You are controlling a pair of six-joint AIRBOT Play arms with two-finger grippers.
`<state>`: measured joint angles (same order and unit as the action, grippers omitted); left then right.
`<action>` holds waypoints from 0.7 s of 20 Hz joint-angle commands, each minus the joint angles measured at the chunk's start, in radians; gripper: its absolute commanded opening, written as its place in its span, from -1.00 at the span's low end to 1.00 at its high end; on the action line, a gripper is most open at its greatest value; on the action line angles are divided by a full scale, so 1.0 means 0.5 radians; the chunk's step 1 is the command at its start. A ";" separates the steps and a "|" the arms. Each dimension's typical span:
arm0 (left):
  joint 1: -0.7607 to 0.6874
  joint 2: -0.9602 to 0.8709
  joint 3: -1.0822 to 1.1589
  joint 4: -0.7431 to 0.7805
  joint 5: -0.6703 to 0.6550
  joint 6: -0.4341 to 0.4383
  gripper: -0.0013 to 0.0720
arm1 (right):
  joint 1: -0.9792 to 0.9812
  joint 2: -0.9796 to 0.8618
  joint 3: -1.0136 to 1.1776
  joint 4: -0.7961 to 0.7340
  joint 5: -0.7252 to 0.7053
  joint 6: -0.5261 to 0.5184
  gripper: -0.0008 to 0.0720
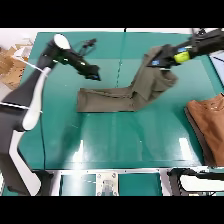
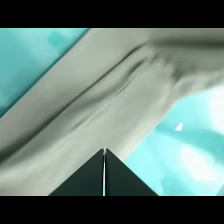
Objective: Fold the shirts.
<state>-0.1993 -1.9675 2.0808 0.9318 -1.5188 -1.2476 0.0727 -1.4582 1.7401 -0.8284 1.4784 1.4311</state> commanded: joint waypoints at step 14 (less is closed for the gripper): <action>0.694 0.122 -0.023 0.099 -0.347 0.158 -0.91 | 0.900 -0.703 -0.011 -0.248 -1.251 0.166 0.04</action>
<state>0.1284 -1.9064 2.0693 0.9699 -1.6924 -1.1744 0.6258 -1.8565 1.7340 -0.8612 0.7128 1.5085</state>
